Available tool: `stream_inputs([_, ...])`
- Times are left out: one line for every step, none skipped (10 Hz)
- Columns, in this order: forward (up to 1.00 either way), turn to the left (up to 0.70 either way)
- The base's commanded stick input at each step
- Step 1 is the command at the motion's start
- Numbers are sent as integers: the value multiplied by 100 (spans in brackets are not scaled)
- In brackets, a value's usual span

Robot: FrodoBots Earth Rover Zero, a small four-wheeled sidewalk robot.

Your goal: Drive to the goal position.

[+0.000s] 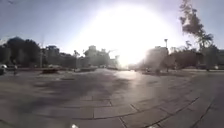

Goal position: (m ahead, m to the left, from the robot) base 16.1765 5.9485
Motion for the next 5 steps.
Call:
stream_inputs([70,0])
stream_inputs([70,0])
stream_inputs([70,0])
stream_inputs([70,0])
stream_inputs([70,0])
